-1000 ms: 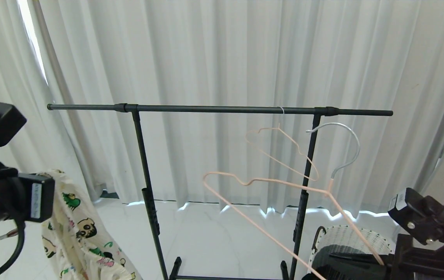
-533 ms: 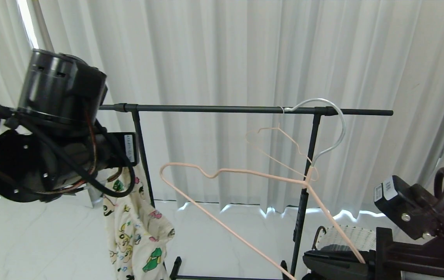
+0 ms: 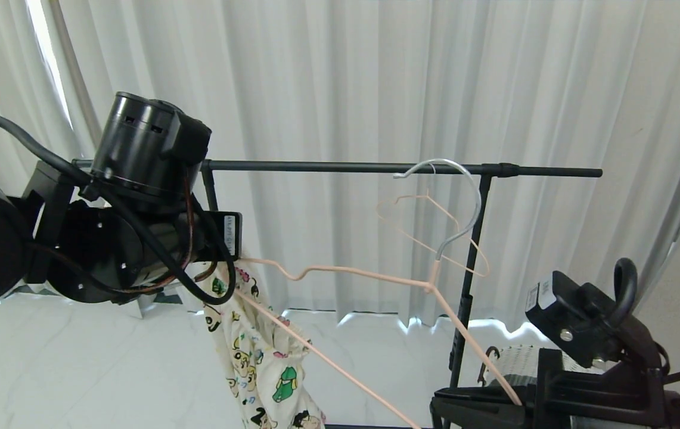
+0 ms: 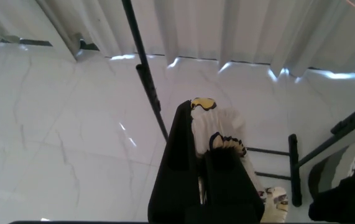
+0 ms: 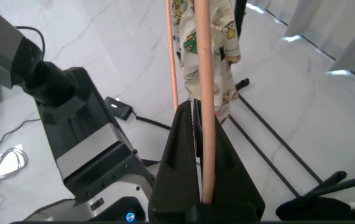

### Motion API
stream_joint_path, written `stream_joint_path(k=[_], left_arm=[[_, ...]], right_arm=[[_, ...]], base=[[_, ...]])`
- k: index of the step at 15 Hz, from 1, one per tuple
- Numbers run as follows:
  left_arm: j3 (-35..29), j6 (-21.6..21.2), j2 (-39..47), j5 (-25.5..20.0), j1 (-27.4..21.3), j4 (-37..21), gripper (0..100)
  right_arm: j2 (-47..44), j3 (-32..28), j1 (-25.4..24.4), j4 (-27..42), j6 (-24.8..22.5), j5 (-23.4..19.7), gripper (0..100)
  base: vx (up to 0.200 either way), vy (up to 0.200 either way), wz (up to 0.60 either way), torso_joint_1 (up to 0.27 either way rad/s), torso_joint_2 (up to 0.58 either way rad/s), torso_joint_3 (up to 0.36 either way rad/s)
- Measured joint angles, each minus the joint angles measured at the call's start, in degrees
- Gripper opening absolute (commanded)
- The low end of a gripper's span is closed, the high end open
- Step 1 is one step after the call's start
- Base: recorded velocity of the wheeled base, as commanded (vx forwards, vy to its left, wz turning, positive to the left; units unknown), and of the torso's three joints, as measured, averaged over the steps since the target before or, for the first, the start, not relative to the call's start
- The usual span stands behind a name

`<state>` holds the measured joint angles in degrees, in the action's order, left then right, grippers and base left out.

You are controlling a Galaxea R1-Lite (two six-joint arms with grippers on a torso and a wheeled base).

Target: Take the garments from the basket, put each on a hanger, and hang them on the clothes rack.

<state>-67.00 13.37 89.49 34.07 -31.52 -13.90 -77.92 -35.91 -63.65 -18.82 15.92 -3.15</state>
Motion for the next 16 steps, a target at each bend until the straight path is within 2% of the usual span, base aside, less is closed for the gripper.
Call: stream_joint_path(k=[3, 6, 10, 12, 16], left_arm=[[0.5, -3.5, -1.0, -3.1, 0.0, 0.0, 0], [2.7, -7.5, -3.2, -5.6, 0.0, 0.0, 0], [4.9, -7.7, -5.2, -5.7, -0.2, 0.2, 0], [5.1, -7.7, -5.5, -5.7, -0.9, 2.4, 0], [5.2, -7.5, -5.3, -5.4, -0.8, 3.4, 0]], right_arm=[[-1.6, -0.3, 0.3, -0.7, 0.1, 0.2, 0], [-3.8, -0.6, 1.0, -4.4, 1.0, 0.6, 0], [-6.0, -1.0, 1.2, -5.0, 1.2, 1.1, 0], [-7.4, -2.1, 1.2, -5.6, 2.1, 1.3, 0], [-10.9, -4.9, 1.2, -5.8, 4.9, 5.6, 0]], base=[[0.0, 0.0, 0.0, 0.0, 0.0, 0.0], [0.0, 0.0, 0.0, 0.0, 0.0, 0.0], [0.0, 0.0, 0.0, 0.0, 0.0, 0.0], [0.0, 0.0, 0.0, 0.0, 0.0, 0.0], [0.0, 0.0, 0.0, 0.0, 0.0, 0.0]])
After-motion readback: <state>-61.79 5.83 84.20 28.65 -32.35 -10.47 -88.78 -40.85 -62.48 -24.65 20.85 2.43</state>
